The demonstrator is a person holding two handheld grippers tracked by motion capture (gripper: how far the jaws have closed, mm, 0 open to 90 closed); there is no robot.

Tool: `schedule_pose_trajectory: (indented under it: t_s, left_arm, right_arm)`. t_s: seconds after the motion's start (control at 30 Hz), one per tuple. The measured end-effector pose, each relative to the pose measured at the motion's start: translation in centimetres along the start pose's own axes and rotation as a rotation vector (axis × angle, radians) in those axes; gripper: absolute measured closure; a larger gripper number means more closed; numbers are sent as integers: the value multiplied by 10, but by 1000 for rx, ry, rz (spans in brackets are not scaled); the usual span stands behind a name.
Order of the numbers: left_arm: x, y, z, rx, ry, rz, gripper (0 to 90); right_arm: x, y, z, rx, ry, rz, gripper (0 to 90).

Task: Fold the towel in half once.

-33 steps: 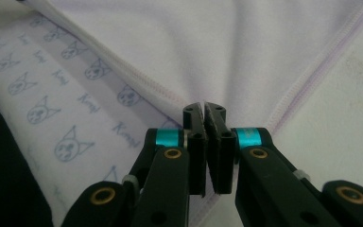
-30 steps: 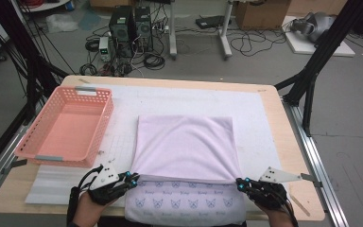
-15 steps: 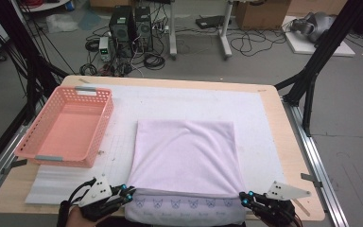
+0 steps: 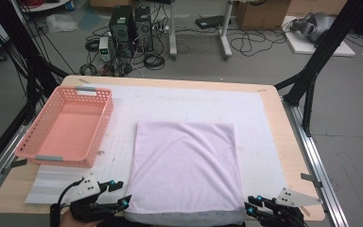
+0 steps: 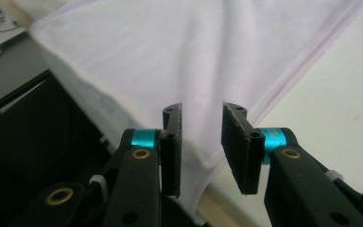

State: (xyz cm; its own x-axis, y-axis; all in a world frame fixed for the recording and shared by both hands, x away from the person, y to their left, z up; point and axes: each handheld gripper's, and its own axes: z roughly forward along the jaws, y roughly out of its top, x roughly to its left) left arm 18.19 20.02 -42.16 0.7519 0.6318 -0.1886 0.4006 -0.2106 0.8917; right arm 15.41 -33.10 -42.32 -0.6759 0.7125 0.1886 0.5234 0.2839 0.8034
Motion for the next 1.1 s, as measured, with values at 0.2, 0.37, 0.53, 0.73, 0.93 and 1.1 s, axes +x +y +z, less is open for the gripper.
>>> schedule_pose_trajectory:
  t_s: [0.2, 0.37, 0.53, 0.73, 0.93, 1.1]
  left_arm:
    - [20, 5, 18, 15, 72, -39, 453]
    - [29, 9, 31, 24, 85, -51, 459]
    - [34, 13, 37, 20, 90, -52, 450]
    - [44, 24, 48, 8, 110, -70, 435]
    - [65, 40, 67, 14, 139, -102, 459]
    - [88, 58, 90, 48, 176, -152, 489]
  right_arm:
    - [-7, 10, 24, 21, -72, -5, 711]
    - [-1, 3, 42, 138, 13, -70, 767]
    - [10, -8, 25, 201, 61, -163, 806]
    - [-5, 1, 15, 66, 38, -75, 695]
    - [-34, 28, 36, -8, -106, -17, 649]
    - [-55, 46, 59, -21, -132, -10, 639]
